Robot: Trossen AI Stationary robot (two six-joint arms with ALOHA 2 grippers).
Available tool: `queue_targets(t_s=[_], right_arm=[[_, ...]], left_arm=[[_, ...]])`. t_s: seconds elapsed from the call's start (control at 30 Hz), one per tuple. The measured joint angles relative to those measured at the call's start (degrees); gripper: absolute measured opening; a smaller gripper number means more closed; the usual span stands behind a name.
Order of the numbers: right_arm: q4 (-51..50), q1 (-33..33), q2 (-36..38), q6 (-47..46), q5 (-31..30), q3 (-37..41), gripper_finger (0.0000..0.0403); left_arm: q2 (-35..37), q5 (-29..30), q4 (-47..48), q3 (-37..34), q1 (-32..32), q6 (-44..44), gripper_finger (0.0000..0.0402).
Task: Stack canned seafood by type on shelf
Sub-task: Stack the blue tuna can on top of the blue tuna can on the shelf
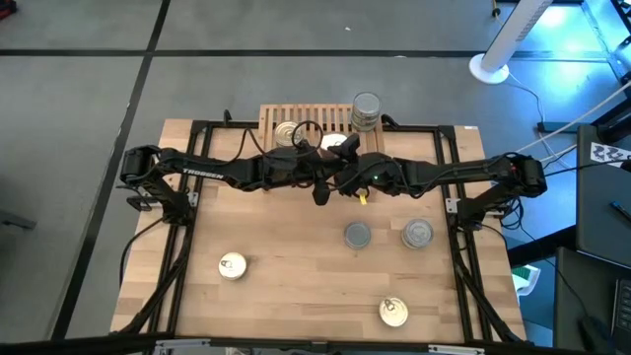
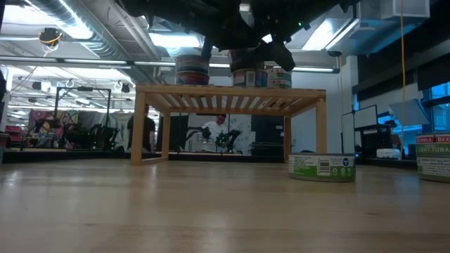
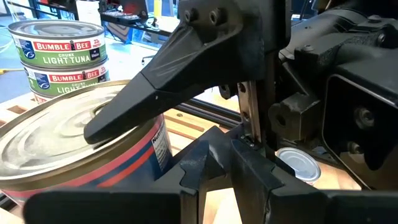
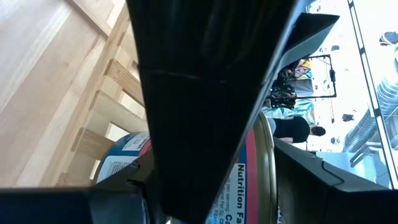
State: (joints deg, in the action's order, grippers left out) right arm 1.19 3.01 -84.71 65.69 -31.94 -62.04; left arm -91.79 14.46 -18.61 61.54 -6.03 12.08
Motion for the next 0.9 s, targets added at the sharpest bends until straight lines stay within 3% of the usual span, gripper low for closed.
queue_targets(t_s=[0.63,0.9], right_arm=[[-2.79,-0.12,0.02,-0.02,-0.5,0.0,0.023],[-2.7,-1.97,0.02,0.51,-0.99,0.0,0.023]], left_arm=[[0.0,3.27,0.4,0.0,0.01,0.69,0.006],[0.0,7.19,3.65,0.0,0.1,2.56,0.006]])
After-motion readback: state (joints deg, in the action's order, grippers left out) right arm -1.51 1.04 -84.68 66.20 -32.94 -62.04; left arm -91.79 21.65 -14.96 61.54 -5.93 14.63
